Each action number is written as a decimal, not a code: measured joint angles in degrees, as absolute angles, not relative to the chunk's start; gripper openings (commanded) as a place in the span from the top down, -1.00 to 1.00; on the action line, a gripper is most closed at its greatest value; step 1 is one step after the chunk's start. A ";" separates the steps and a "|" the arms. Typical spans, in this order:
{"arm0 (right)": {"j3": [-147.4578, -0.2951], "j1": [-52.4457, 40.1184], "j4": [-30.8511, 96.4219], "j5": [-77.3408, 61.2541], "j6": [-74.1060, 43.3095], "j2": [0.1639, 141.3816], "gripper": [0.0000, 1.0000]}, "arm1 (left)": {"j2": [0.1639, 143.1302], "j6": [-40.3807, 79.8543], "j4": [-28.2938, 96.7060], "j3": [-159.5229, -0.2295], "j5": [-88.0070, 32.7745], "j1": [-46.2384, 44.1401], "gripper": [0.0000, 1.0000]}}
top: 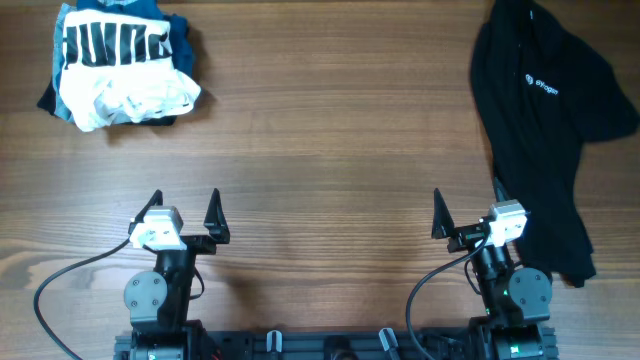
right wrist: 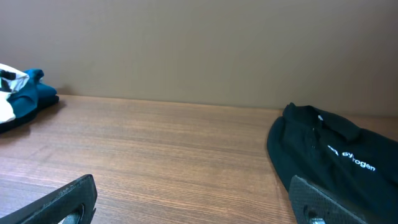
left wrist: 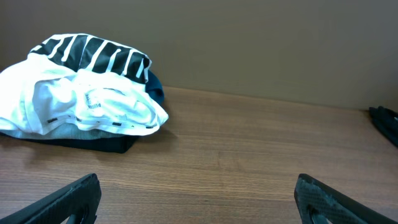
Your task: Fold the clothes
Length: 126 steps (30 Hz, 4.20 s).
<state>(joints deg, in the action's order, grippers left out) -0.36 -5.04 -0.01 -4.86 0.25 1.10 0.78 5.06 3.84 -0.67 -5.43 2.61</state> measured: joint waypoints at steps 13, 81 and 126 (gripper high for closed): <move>-0.36 -5.04 -0.03 -4.86 0.25 1.10 -0.99 | 0.78 5.06 3.84 -0.67 -5.45 2.61 -1.00; -20.03 -5.04 -5.91 -10.70 2.31 23.44 -0.99 | 22.13 5.06 4.01 -19.49 -6.39 2.63 -1.00; -81.17 16.95 13.47 -7.70 2.24 117.25 -0.62 | 89.58 3.92 37.67 -68.55 -10.44 2.61 -1.00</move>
